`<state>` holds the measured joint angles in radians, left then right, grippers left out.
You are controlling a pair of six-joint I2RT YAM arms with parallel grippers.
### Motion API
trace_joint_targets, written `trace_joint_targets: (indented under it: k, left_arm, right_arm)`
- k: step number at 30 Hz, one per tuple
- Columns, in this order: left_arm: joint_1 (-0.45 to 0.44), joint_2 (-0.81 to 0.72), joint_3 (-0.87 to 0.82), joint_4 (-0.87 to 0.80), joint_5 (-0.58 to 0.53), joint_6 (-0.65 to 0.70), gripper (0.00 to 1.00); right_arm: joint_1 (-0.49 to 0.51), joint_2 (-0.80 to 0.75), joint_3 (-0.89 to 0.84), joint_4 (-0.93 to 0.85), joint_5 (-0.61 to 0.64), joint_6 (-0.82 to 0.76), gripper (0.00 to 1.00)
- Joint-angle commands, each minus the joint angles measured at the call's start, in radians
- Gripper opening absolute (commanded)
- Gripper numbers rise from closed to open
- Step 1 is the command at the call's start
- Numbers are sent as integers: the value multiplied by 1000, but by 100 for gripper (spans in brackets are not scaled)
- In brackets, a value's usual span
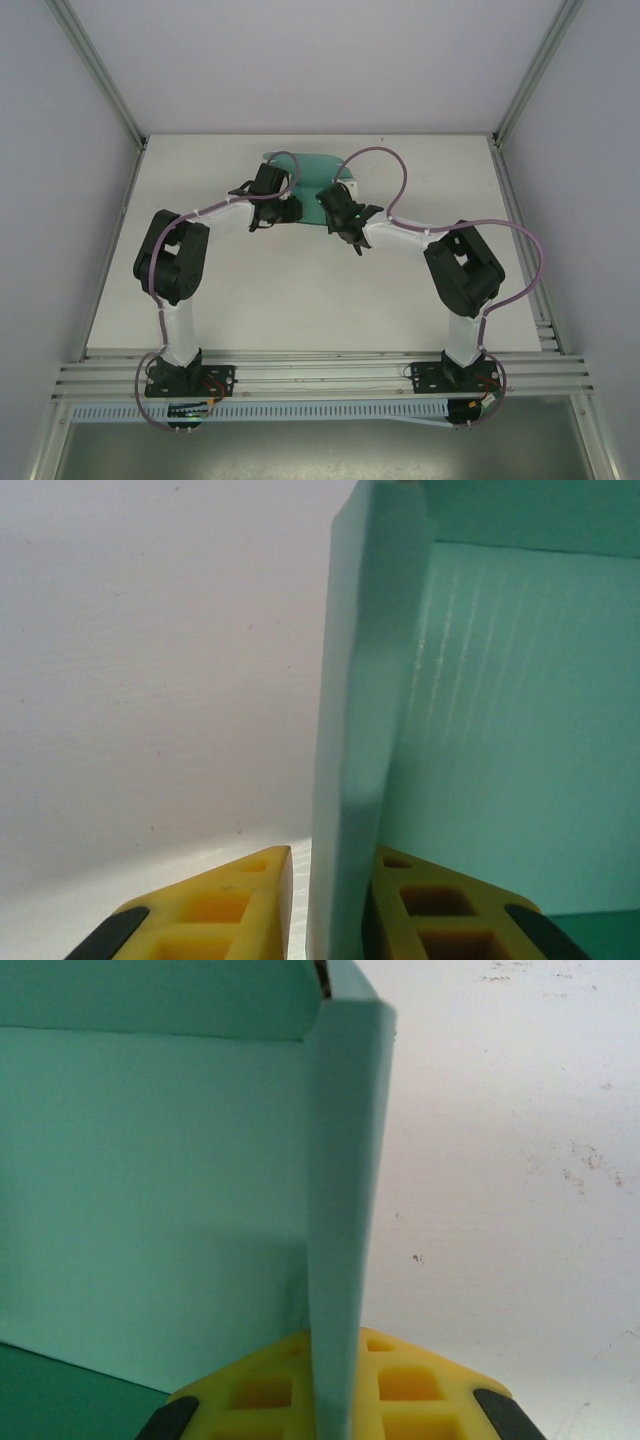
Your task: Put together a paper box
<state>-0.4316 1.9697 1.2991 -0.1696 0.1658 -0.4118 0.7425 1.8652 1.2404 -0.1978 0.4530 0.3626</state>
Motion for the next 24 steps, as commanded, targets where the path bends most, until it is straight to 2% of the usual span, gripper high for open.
trace_joint_targets:
  k: [1,5,10,15,19,24]
  left_arm:
    - [15,38,49,-13,-60,2,24]
    - [21,26,58,-2,-82,12,28]
    - [33,5,59,-15,-99,18,24]
    - [44,19,84,-28,-97,21,24]
    - [50,20,89,-6,-62,7,28]
    - [57,23,121,-16,-67,4,25]
  right_arm:
    - [35,-41,0,11,-16,-54,0]
    - [35,-38,4,0,-8,-53,0]
    - [35,-36,6,-7,-2,-51,0]
    - [36,-35,7,-9,-7,-51,0]
    - [36,-34,8,-18,-9,-50,0]
    - [38,-40,3,-9,-9,-47,0]
